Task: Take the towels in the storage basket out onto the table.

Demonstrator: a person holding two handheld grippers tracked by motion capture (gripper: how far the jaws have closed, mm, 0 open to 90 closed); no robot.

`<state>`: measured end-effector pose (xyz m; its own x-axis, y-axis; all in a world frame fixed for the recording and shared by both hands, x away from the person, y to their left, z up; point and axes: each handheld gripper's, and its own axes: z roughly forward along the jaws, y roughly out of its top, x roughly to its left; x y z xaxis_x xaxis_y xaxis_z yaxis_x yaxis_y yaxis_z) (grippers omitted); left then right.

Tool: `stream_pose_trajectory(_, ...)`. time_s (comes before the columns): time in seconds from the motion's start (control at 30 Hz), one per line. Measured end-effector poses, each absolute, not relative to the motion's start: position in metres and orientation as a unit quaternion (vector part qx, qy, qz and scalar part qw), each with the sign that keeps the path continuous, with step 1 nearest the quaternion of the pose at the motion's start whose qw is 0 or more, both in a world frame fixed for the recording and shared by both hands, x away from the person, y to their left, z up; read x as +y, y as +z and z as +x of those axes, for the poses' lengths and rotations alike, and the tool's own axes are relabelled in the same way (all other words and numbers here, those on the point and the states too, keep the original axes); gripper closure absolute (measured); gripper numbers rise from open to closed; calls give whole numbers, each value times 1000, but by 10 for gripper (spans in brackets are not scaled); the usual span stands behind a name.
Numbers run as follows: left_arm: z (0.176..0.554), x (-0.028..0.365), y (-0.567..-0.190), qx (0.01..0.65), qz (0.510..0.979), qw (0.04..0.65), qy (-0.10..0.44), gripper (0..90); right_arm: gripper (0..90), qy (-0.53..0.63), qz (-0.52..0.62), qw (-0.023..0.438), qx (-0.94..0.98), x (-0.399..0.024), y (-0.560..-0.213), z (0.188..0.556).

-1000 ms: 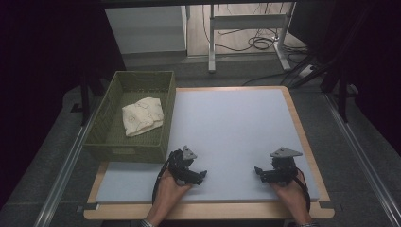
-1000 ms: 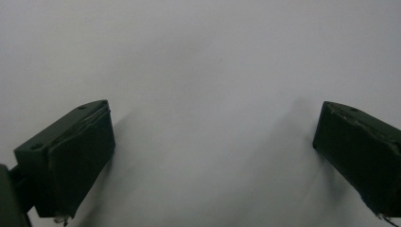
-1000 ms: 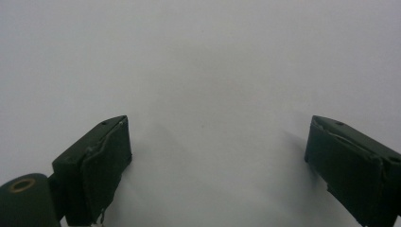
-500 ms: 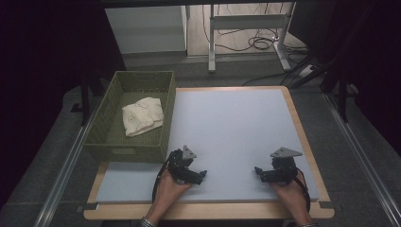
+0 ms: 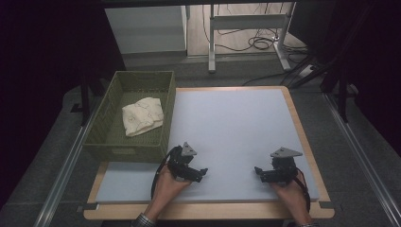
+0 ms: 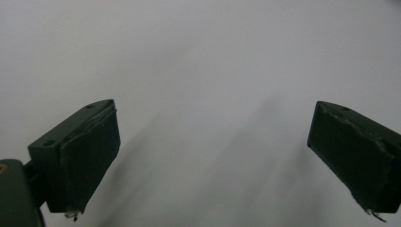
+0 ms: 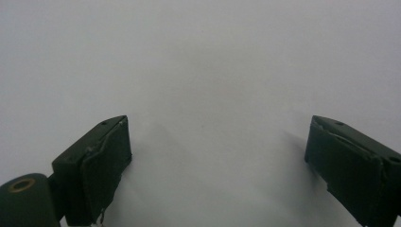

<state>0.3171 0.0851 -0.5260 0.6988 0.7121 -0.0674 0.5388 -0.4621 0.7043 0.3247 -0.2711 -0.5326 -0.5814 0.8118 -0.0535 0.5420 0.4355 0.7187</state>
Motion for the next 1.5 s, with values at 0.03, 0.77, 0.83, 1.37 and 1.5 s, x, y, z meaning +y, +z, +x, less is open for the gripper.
stream_pose_trajectory(0.03,318,85,-523,367,847,364,119,36,81,336,411,200,823,-271,-533,325)
stream_pose_trajectory(0.77,343,69,-475,336,862,366,104,31,81,336,411,200,823,-271,-533,325)
stream_pose_trajectory(0.83,346,69,-470,335,862,365,105,29,81,336,411,200,823,-271,-532,325)
stream_pose_trajectory(1.37,378,90,-426,359,859,342,125,18,81,337,413,200,822,-271,-533,325)
stream_pose_trajectory(1.5,390,105,-414,372,855,337,131,18,81,337,412,200,822,-271,-533,325)
